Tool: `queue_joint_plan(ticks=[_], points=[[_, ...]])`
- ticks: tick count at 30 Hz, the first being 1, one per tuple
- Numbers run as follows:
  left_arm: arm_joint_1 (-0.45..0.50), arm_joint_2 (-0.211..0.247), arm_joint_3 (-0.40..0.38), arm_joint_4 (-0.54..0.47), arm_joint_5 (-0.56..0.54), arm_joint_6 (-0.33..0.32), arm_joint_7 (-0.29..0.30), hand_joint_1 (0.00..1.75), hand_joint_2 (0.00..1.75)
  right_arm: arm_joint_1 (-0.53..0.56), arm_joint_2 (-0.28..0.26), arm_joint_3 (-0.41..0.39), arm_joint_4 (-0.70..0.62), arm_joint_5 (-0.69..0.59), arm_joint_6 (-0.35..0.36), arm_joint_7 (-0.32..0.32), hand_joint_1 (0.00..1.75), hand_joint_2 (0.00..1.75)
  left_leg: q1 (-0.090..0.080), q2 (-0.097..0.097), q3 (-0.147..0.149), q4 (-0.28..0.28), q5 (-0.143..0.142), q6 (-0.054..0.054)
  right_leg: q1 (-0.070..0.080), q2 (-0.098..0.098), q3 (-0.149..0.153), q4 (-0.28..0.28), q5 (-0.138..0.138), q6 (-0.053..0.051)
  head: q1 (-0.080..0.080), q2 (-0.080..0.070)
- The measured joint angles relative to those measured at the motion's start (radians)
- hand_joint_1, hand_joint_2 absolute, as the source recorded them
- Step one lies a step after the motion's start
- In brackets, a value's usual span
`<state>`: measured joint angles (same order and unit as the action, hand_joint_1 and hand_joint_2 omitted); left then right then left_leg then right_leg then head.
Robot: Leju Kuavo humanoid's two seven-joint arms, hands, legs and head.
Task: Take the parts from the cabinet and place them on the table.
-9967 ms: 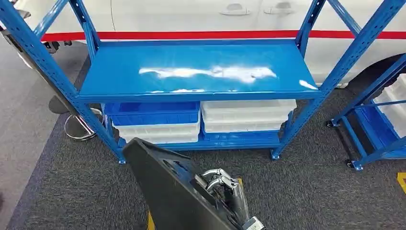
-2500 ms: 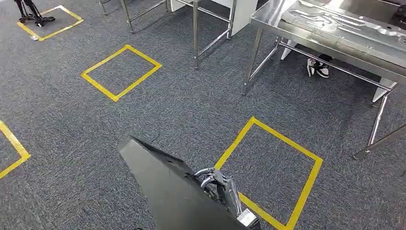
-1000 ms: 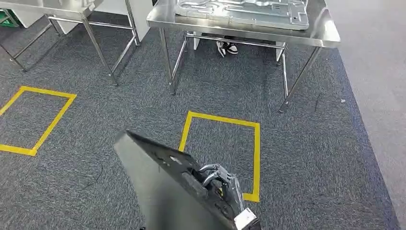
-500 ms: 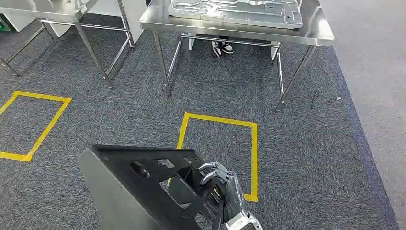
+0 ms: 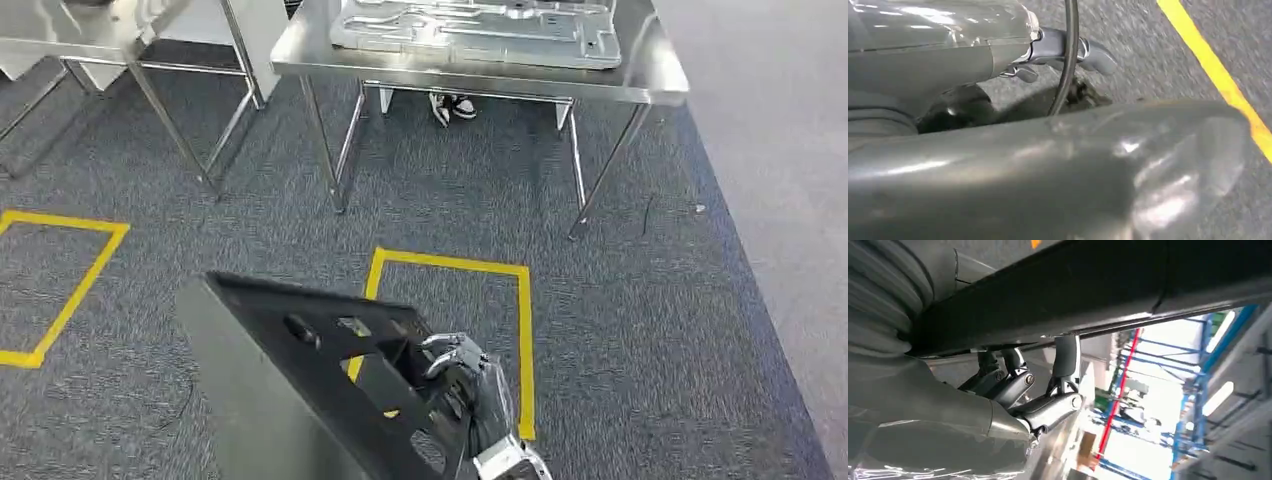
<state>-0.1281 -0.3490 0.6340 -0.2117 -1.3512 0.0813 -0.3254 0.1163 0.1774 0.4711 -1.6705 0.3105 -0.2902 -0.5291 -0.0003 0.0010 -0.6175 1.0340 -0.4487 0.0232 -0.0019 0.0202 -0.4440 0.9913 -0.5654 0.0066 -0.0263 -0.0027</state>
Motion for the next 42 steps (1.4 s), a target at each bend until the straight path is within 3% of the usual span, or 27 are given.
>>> queue_joint_plan(ticks=[2, 3, 6, 8, 9, 10, 11, 12, 14, 15, 17, 19, 20, 21, 23, 24, 25, 26, 27, 28, 29, 32, 34, 37, 38, 40, 42], points=[[0.001, -0.003, 0.000, 0.000, 0.000, -0.003, 0.001, 0.00, 0.00, -0.002, 0.000, -0.002, -0.005, 0.013, -0.023, 0.010, 1.75, 1.75, 0.009, -0.004, 0.032, -0.024, -0.006, 0.009, -0.003, -0.004, -0.013, 0.041, 0.012, 0.011, 0.000, 0.000], [0.000, -0.003, 0.000, 0.000, 0.000, -0.003, 0.001, 0.00, 0.00, -0.004, 0.000, -0.003, -0.007, 0.017, -0.031, 0.011, 1.75, 1.75, 0.011, -0.002, 0.048, -0.031, -0.011, 0.016, -0.002, -0.009, -0.044, 0.098, 0.018, 0.016, 0.001, 0.000], [0.001, -0.004, 0.000, 0.000, 0.001, -0.005, 0.003, 0.00, 0.00, -0.007, 0.000, -0.006, -0.008, 0.032, -0.051, 0.015, 1.75, 1.75, 0.011, -0.002, 0.083, -0.042, -0.036, 0.017, -0.009, -0.013, -0.196, 0.281, -0.061, 0.025, 0.002, 0.000], [0.002, -0.004, 0.000, 0.000, 0.001, -0.005, 0.006, 0.00, 0.00, -0.007, 0.000, -0.007, -0.008, 0.034, -0.055, 0.017, 1.75, 1.75, 0.011, -0.003, 0.113, -0.042, -0.060, 0.014, -0.014, -0.015, -0.251, 0.291, -0.084, 0.029, 0.002, 0.000], [0.003, -0.004, 0.000, 0.000, 0.001, -0.005, 0.008, 0.00, 0.00, -0.007, 0.000, -0.007, -0.009, 0.036, -0.057, 0.017, 1.75, 1.75, 0.012, -0.004, 0.133, -0.042, -0.074, 0.012, -0.015, -0.016, -0.253, 0.250, -0.060, 0.031, 0.002, 0.000], [0.003, -0.004, 0.000, 0.000, 0.001, -0.005, 0.008, 0.00, 0.00, -0.007, 0.000, -0.008, -0.011, 0.038, -0.058, 0.018, 1.75, 1.75, 0.012, -0.004, 0.154, -0.042, -0.090, 0.010, -0.015, -0.018, -0.244, 0.183, -0.011, 0.031, 0.002, 0.000], [0.003, -0.004, 0.000, 0.000, 0.002, -0.005, 0.009, 0.00, 0.00, -0.007, 0.000, -0.009, -0.014, 0.040, -0.060, 0.019, 1.75, 1.75, 0.013, -0.004, 0.175, -0.042, -0.106, 0.007, -0.015, -0.022, -0.231, 0.106, 0.062, 0.031, 0.002, 0.000], [0.006, -0.004, 0.000, 0.000, 0.002, -0.006, 0.010, 0.00, 0.00, -0.007, 0.000, -0.010, -0.015, 0.040, -0.061, 0.021, 1.75, 1.75, 0.012, -0.002, 0.187, -0.044, -0.121, 0.002, -0.013, -0.030, -0.227, 0.047, 0.173, 0.023, 0.002, 0.000], [0.002, -0.004, 0.000, 0.000, 0.004, -0.006, 0.011, 0.00, 0.00, -0.007, 0.000, -0.012, -0.016, 0.042, -0.064, 0.026, 1.75, 1.75, 0.010, -0.003, 0.204, -0.052, -0.145, -0.015, 0.001, -0.035, -0.218, 0.056, 0.137, 0.005, 0.002, 0.000], [0.001, -0.004, 0.000, 0.000, 0.005, -0.005, 0.011, 0.00, 0.00, -0.005, 0.000, -0.015, -0.020, 0.042, -0.065, 0.026, 1.75, 1.75, 0.010, 0.000, 0.230, -0.050, -0.144, -0.021, 0.001, -0.028, -0.214, 0.050, 0.138, -0.002, 0.002, 0.000], [-0.007, -0.005, 0.000, 0.000, 0.005, -0.006, 0.011, 0.00, 0.00, -0.011, 0.001, -0.015, -0.027, 0.042, -0.069, 0.026, 1.75, 1.75, 0.011, 0.002, 0.215, -0.018, -0.126, -0.030, -0.003, -0.021, -0.185, 0.044, 0.127, -0.020, 0.002, 0.000], [-0.009, -0.005, 0.000, 0.000, 0.005, -0.006, 0.011, 0.00, 0.00, -0.011, 0.003, -0.017, -0.029, 0.042, -0.070, 0.027, 1.75, 1.75, 0.015, 0.000, 0.137, 0.136, -0.105, -0.033, -0.002, -0.022, -0.156, 0.029, 0.111, -0.039, 0.001, 0.000], [-0.009, -0.004, 0.000, 0.000, 0.005, -0.006, 0.012, 0.00, 0.00, -0.010, 0.003, -0.018, -0.029, 0.042, -0.071, 0.028, 1.75, 1.75, 0.015, 0.000, 0.087, 0.203, -0.127, -0.036, -0.001, -0.021, -0.146, 0.027, 0.102, -0.040, 0.002, 0.000], [-0.007, -0.004, 0.000, 0.000, 0.005, -0.006, 0.014, 0.00, 0.00, -0.009, 0.003, -0.019, -0.029, 0.042, -0.071, 0.030, 1.75, 1.75, 0.014, 0.000, 0.036, 0.257, -0.175, -0.038, -0.001, -0.019, -0.133, 0.025, 0.091, -0.042, 0.002, 0.000], [-0.003, -0.003, 0.000, 0.000, 0.005, -0.006, 0.017, 0.00, 0.00, -0.007, 0.003, -0.019, -0.029, 0.043, -0.073, 0.035, 1.75, 1.75, 0.013, 0.000, -0.028, 0.280, -0.253, -0.038, 0.001, -0.012, -0.102, 0.025, 0.067, -0.043, 0.002, 0.000], [-0.001, -0.002, 0.000, 0.000, 0.005, -0.006, 0.018, 0.00, 0.00, -0.007, 0.003, -0.020, -0.029, 0.046, -0.076, 0.043, 1.75, 1.75, 0.013, 0.000, -0.039, 0.246, -0.255, -0.035, 0.003, -0.008, -0.082, 0.025, 0.053, -0.042, 0.002, 0.000], [0.000, -0.002, 0.000, 0.000, 0.008, -0.008, 0.019, 0.00, 0.00, -0.006, 0.003, -0.020, -0.029, 0.048, -0.081, 0.049, 1.75, 1.75, 0.011, 0.000, -0.038, 0.187, -0.220, -0.030, 0.005, -0.006, -0.063, 0.024, 0.039, -0.042, 0.002, 0.000], [0.001, -0.002, 0.000, 0.000, 0.008, -0.008, 0.020, 0.00, 0.00, -0.006, 0.003, -0.021, -0.029, 0.049, -0.086, 0.052, 1.75, 1.75, 0.007, 0.000, -0.031, 0.119, -0.150, -0.019, 0.008, -0.006, -0.046, 0.024, 0.027, -0.041, 0.002, 0.000], [0.002, -0.001, 0.000, 0.000, 0.008, -0.007, 0.020, 0.00, 0.00, -0.005, 0.003, -0.021, -0.029, 0.050, -0.088, 0.053, 1.75, 1.75, 0.002, 0.000, -0.026, 0.051, -0.052, -0.004, 0.007, -0.006, -0.038, 0.022, 0.015, -0.041, 0.002, 0.000], [0.004, 0.002, 0.000, 0.000, 0.008, -0.008, 0.020, 0.00, 0.00, -0.006, 0.003, -0.021, -0.028, 0.052, -0.093, 0.056, 1.75, 1.75, -0.008, -0.007, -0.027, 0.043, -0.011, 0.002, 0.012, -0.001, -0.023, 0.027, 0.004, -0.034, 0.003, 0.000], [0.001, 0.002, 0.000, 0.000, 0.009, -0.007, 0.021, 0.00, 0.00, -0.005, 0.003, -0.022, -0.027, 0.061, -0.102, 0.063, 1.75, 1.75, -0.009, -0.017, -0.020, 0.038, -0.044, 0.005, 0.012, 0.006, -0.020, 0.026, -0.010, -0.024, -0.001, 0.000], [-0.001, -0.001, 0.000, 0.000, 0.012, -0.006, 0.022, 0.00, 0.00, -0.001, 0.006, -0.024, -0.034, 0.113, -0.151, 0.089, 1.75, 1.75, -0.001, -0.021, 0.026, 0.011, -0.013, 0.020, 0.017, 0.005, -0.001, 0.055, 0.004, -0.009, 0.000, 0.000], [-0.003, -0.003, 0.000, 0.000, 0.013, -0.006, 0.023, 0.00, 0.00, 0.000, 0.007, -0.030, -0.037, 0.141, -0.178, 0.102, 1.75, 1.75, 0.003, -0.015, 0.043, 0.001, -0.019, 0.027, 0.013, -0.008, -0.042, 0.133, -0.009, 0.001, 0.001, 0.000], [-0.001, -0.003, 0.000, 0.000, 0.013, -0.006, 0.025, 0.00, 0.00, 0.006, 0.007, -0.036, -0.039, 0.161, -0.197, 0.114, 1.75, 1.75, 0.006, -0.015, 0.059, -0.002, -0.039, 0.028, -0.003, -0.010, -0.177, 0.292, -0.103, 0.020, 0.001, 0.000], [0.001, -0.003, 0.000, 0.000, 0.013, -0.005, 0.025, 0.00, 0.00, 0.009, 0.007, -0.037, -0.039, 0.162, -0.198, 0.116, 1.75, 1.75, 0.007, -0.016, 0.067, -0.002, -0.048, 0.025, -0.009, -0.011, -0.208, 0.304, -0.111, 0.026, 0.001, 0.000], [0.002, -0.003, 0.000, 0.000, 0.013, -0.005, 0.025, 0.00, 0.00, 0.010, 0.007, -0.037, -0.039, 0.165, -0.198, 0.117, 1.75, 1.75, 0.012, -0.019, 0.089, -0.002, -0.066, 0.018, -0.016, -0.015, -0.212, 0.229, -0.050, 0.034, 0.001, 0.000], [0.002, -0.003, 0.000, 0.000, 0.013, -0.005, 0.025, 0.00, 0.00, 0.011, 0.007, -0.037, -0.039, 0.166, -0.198, 0.117, 1.75, 1.75, 0.017, -0.019, 0.116, -0.002, -0.087, 0.008, -0.023, -0.019, -0.177, 0.074, 0.085, 0.038, 0.001, 0.000]])
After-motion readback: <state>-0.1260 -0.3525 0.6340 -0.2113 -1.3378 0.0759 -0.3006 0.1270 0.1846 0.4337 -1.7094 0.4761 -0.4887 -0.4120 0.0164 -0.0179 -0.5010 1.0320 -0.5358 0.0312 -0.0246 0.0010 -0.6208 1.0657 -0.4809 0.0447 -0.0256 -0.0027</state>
